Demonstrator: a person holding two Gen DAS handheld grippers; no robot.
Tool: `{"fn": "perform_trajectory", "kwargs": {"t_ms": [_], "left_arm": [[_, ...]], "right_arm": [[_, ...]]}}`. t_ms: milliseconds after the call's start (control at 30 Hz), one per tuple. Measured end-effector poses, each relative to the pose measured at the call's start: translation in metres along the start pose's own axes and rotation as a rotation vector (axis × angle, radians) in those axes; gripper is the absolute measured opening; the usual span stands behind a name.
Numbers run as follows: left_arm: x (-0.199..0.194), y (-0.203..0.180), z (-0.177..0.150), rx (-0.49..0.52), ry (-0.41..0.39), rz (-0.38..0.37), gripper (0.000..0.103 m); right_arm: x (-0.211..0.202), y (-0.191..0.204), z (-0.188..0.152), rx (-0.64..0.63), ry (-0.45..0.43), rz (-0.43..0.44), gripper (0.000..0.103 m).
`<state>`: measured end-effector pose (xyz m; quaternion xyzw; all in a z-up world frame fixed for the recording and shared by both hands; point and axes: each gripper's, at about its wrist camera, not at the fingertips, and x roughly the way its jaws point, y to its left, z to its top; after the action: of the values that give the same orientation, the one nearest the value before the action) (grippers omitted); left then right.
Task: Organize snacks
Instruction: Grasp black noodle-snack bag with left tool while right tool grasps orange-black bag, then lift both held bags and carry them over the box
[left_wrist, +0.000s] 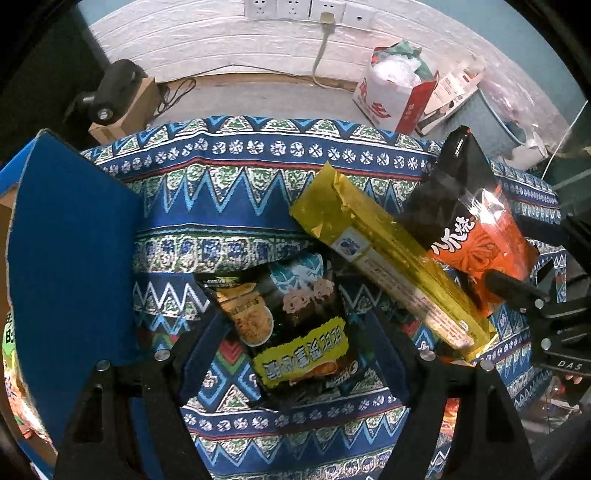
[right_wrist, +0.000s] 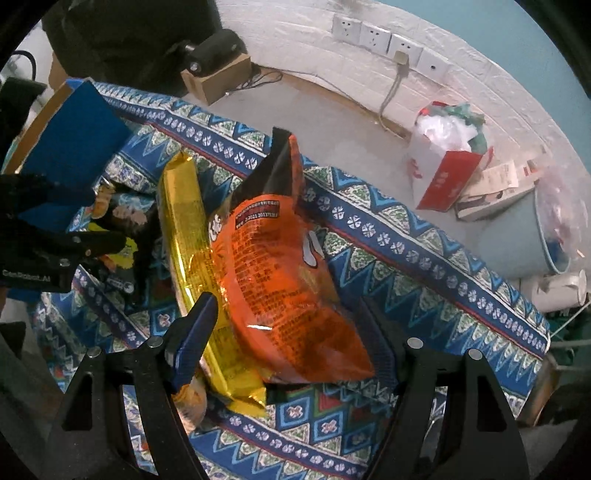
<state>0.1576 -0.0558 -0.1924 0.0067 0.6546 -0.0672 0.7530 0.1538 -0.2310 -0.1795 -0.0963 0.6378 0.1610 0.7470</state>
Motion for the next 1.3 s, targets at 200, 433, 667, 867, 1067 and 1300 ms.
{"fn": "perform_trajectory", "kwargs": {"t_ms": [200, 433, 667, 867, 1067, 1300], "left_arm": [[0.011, -0.008, 0.002, 0.004, 0.011, 0.027, 0.085], [0.024, -0.013, 0.0, 0.033, 0.029, 0.057, 0.086], [0.032, -0.023, -0.009, 0.116, 0.016, 0.099, 0.089], [0.023, -0.023, -0.018, 0.12, -0.016, 0.101, 0.064], [0.018, -0.019, -0.026, 0.14, -0.031, 0.083, 0.064], [-0.012, -0.023, -0.038, 0.168, -0.096, 0.076, 0.064]], "right_arm": [[0.012, 0.005, 0.004, -0.025, 0.001, -0.008, 0.075], [0.022, 0.009, 0.002, -0.033, -0.002, -0.025, 0.072], [0.02, 0.008, -0.006, -0.009, -0.029, -0.052, 0.06], [0.013, 0.001, -0.012, 0.048, -0.051, -0.102, 0.039], [-0.004, -0.005, -0.019, 0.103, -0.081, -0.12, 0.036], [-0.033, -0.001, -0.024, 0.139, -0.127, -0.125, 0.036]]}}
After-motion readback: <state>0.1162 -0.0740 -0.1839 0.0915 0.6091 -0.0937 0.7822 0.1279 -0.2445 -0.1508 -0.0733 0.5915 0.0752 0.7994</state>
